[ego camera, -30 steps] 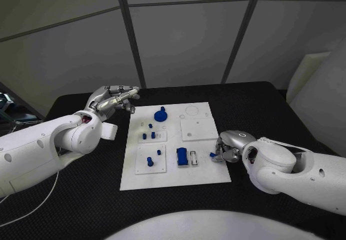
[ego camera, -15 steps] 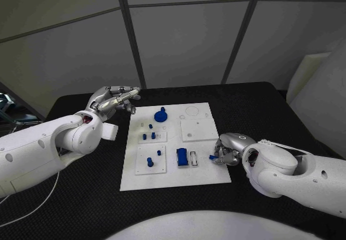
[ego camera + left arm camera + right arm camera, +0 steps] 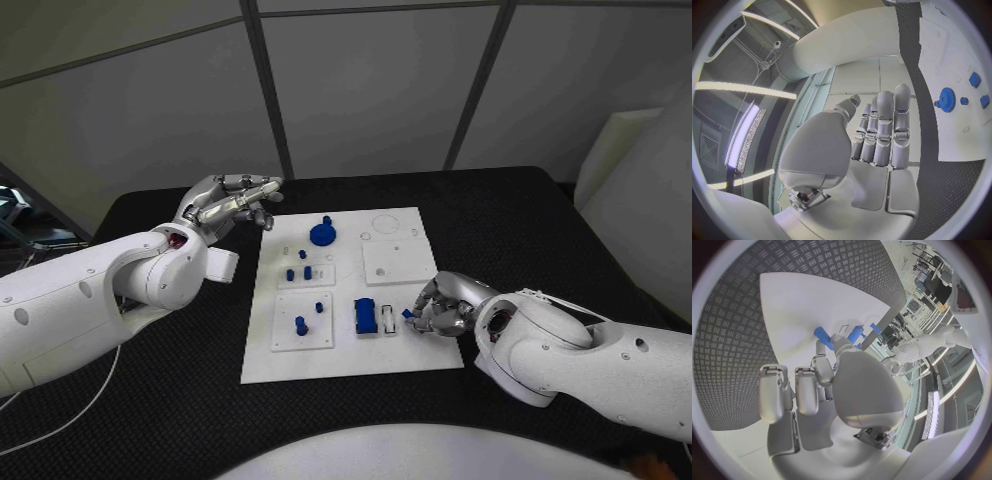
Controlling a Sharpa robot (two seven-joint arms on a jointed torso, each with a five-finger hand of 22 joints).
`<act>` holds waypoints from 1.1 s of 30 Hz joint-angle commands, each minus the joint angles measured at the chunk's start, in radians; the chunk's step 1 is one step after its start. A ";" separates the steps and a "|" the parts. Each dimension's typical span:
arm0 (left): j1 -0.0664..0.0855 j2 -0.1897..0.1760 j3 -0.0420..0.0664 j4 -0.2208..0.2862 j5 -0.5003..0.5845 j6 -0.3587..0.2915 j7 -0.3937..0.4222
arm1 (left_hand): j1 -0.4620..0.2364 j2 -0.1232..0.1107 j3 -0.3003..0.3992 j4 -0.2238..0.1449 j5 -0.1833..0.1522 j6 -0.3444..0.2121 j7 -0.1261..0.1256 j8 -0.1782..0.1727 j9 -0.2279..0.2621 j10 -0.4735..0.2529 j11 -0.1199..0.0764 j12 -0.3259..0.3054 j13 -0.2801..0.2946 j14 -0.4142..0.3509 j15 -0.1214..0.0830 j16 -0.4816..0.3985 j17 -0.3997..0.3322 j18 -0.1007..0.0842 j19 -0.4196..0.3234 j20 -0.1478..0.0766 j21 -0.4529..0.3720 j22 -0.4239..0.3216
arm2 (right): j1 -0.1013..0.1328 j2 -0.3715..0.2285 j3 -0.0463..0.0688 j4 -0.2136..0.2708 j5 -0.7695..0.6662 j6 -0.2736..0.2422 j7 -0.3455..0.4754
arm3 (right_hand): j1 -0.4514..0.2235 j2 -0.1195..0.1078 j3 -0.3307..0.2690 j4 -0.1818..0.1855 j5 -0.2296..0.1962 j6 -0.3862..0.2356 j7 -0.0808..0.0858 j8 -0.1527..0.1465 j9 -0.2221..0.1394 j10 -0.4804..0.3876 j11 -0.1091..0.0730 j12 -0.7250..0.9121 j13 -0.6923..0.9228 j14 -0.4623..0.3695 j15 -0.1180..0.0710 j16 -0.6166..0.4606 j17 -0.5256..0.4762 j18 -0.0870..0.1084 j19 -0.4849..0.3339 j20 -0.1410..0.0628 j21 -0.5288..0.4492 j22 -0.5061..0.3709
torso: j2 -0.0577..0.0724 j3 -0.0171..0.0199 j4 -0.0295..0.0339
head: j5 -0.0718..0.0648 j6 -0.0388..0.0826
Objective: Assemble the parts on the task board
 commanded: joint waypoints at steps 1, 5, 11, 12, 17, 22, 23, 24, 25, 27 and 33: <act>0.001 0.000 0.001 0.004 0.003 0.009 0.002 | 0.009 0.004 -0.008 0.000 0.001 -0.009 -0.001 0.003 0.000 -0.007 -0.001 0.006 0.002 -0.006 -0.001 0.006 -0.001 -0.006 -0.006 0.003 -0.005 -0.001 | 0.003 0.013 0.001 0.000 0.068 -0.093 0.027 | -0.013 -0.001 0.029 -0.016 0.006 0.012 -0.006 0.002 0.020 0.013 -0.007 -0.002 -0.001 0.074 -0.006 0.004 0.121 -0.013 0.085 -0.008 0.004 0.229 | 0.000 0.0004 -0.0005 | 0.000 0.000; 0.001 -0.001 0.001 0.006 0.003 0.009 0.002 | 0.009 0.004 -0.008 0.000 0.001 -0.009 -0.001 0.003 0.000 -0.007 -0.001 0.006 0.002 -0.006 -0.001 0.006 -0.001 -0.006 -0.006 0.003 -0.005 -0.001 | 0.003 0.032 0.001 -0.012 0.093 -0.090 0.029 | -0.023 -0.006 0.037 -0.011 0.006 0.014 -0.007 0.002 0.023 0.014 -0.007 -0.002 -0.001 0.074 -0.006 0.004 0.122 -0.013 0.086 -0.008 0.004 0.229 | 0.000 0.0001 -0.0002 | 0.001 0.000; 0.002 -0.003 0.001 0.008 0.003 0.010 0.002 | 0.009 0.004 -0.008 0.000 0.001 -0.009 -0.001 0.003 0.000 -0.007 -0.001 0.006 0.002 -0.006 -0.001 0.006 -0.001 -0.006 -0.006 0.003 -0.005 -0.001 | 0.004 0.058 0.002 -0.033 0.113 -0.065 0.023 | -0.042 -0.014 0.049 -0.001 0.011 0.019 -0.009 0.003 0.029 0.017 -0.009 0.003 0.003 0.075 -0.007 0.005 0.124 -0.013 0.086 -0.009 0.005 0.230 | 0.000 0.0002 -0.0008 | 0.003 0.000; 0.002 -0.003 0.001 0.009 0.003 0.010 0.002 | 0.009 0.004 -0.008 0.000 0.001 -0.009 -0.001 0.003 0.000 -0.007 -0.001 0.006 0.002 -0.006 -0.001 0.006 -0.001 -0.006 -0.006 0.003 -0.005 -0.001 | 0.004 0.063 0.002 -0.038 0.116 -0.056 0.020 | -0.049 -0.017 0.051 0.003 0.012 0.020 -0.009 0.003 0.030 0.018 -0.009 0.003 0.003 0.075 -0.007 0.005 0.124 -0.013 0.086 -0.009 0.005 0.230 | 0.001 0.0002 -0.0004 | 0.003 0.000; 0.002 -0.004 0.001 0.010 0.003 0.013 0.000 | 0.009 0.004 -0.008 0.000 0.001 -0.009 -0.001 0.003 0.000 -0.007 -0.001 0.006 0.002 -0.006 -0.001 0.006 -0.001 -0.006 -0.006 0.003 -0.005 -0.001 | 0.004 0.089 0.002 -0.063 0.125 -0.019 0.003 | -0.080 -0.029 0.060 0.019 0.035 0.027 -0.012 0.005 0.038 0.020 -0.011 0.002 0.003 0.075 -0.009 0.005 0.125 -0.013 0.086 -0.011 0.006 0.231 | 0.001 0.0006 -0.0004 | 0.004 -0.001; 0.002 -0.004 0.001 0.011 0.003 0.014 -0.001 | 0.009 0.004 -0.008 0.000 0.001 -0.009 -0.001 0.003 0.000 -0.007 -0.001 0.006 0.002 -0.006 -0.001 0.006 -0.001 -0.006 -0.006 0.003 -0.005 -0.001 | 0.005 0.108 0.002 -0.080 0.127 0.005 -0.010 | -0.093 -0.037 0.061 0.023 0.068 0.028 -0.012 0.006 0.044 0.020 -0.012 0.001 0.003 0.075 -0.010 0.006 0.125 -0.013 0.086 -0.012 0.006 0.231 | 0.001 0.0007 -0.0004 | 0.006 -0.002; 0.002 -0.004 0.001 0.011 0.003 0.015 -0.001 | 0.009 0.004 -0.008 0.000 0.001 -0.009 -0.001 0.003 0.000 -0.007 -0.001 0.006 0.002 -0.006 -0.001 0.006 -0.001 -0.006 -0.006 0.003 -0.005 -0.001 | 0.005 0.112 0.002 -0.083 0.128 0.006 -0.011 | -0.094 -0.037 0.061 0.024 0.069 0.029 -0.012 0.006 0.044 0.020 -0.012 0.001 0.003 0.075 -0.010 0.006 0.125 -0.013 0.087 -0.012 0.006 0.231 | 0.001 0.0003 -0.0003 | 0.006 -0.002; 0.002 -0.004 0.001 0.012 0.003 0.015 -0.002 | 0.009 0.004 -0.008 0.000 0.001 -0.009 -0.001 0.004 0.000 -0.008 -0.001 0.007 0.002 -0.006 -0.001 0.006 -0.002 -0.006 -0.006 0.003 -0.006 -0.001 | 0.005 0.115 0.002 -0.085 0.128 0.006 -0.012 | -0.095 -0.038 0.061 0.024 0.070 0.029 -0.012 0.006 0.044 0.020 -0.012 0.001 0.003 0.075 -0.010 0.006 0.125 -0.013 0.087 -0.012 0.006 0.231 | 0.000 0.0002 -0.0006 | 0.007 -0.004; 0.002 -0.004 0.001 0.012 0.003 0.016 -0.002 | 0.009 0.004 -0.009 0.000 0.001 -0.009 0.000 0.004 0.000 -0.008 -0.001 0.008 0.002 -0.006 -0.001 0.006 -0.002 -0.006 -0.006 0.004 -0.006 -0.002 | 0.005 0.118 0.002 -0.087 0.126 0.005 -0.013 | -0.096 -0.038 0.061 0.025 0.070 0.029 -0.012 0.006 0.045 0.020 -0.012 0.001 0.003 0.075 -0.010 0.005 0.125 -0.013 0.087 -0.012 0.006 0.231 | 0.000 0.0004 -0.0009 | 0.007 -0.004; 0.002 -0.005 0.001 0.012 0.003 0.017 -0.003 | 0.009 0.004 -0.009 0.000 0.001 -0.009 0.000 0.004 0.000 -0.008 -0.001 0.008 0.002 -0.006 -0.001 0.006 -0.002 -0.006 -0.006 0.004 -0.006 -0.002 | 0.005 0.123 0.002 -0.090 0.119 0.000 -0.016 | -0.104 -0.040 0.059 0.029 0.072 0.031 -0.012 0.007 0.047 0.021 -0.012 0.002 0.004 0.075 -0.010 0.005 0.125 -0.013 0.086 -0.012 0.006 0.231 | 0.001 0.0012 -0.0014 | 0.009 -0.003; 0.002 -0.005 0.001 0.012 0.003 0.020 -0.005 | 0.009 0.004 -0.009 0.000 0.001 -0.009 0.000 0.004 0.000 -0.008 -0.001 0.008 0.002 -0.006 -0.001 0.006 -0.002 -0.006 -0.006 0.004 -0.006 -0.002 | 0.005 0.129 0.002 -0.098 0.107 -0.008 -0.021 | -0.155 -0.042 0.037 0.062 0.097 0.040 -0.014 0.014 0.058 0.025 -0.013 0.004 0.006 0.075 -0.010 0.005 0.126 -0.013 0.087 -0.012 0.006 0.232 | 0.000 0.0008 -0.0010 | 0.007 -0.003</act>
